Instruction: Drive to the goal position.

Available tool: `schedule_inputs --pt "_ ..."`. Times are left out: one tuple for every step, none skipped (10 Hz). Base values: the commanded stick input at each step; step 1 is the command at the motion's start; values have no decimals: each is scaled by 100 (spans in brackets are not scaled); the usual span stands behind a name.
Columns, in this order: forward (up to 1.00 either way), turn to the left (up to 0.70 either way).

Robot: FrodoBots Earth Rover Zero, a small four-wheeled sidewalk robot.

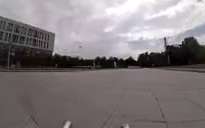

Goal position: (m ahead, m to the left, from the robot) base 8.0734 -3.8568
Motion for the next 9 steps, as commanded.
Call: schedule_inputs --pt "70 -12" --pt "70 -12" --pt "70 -11" --pt "70 -9" --pt "70 -2" --pt "70 0" --pt "70 0" --pt "70 0" --pt "70 0"
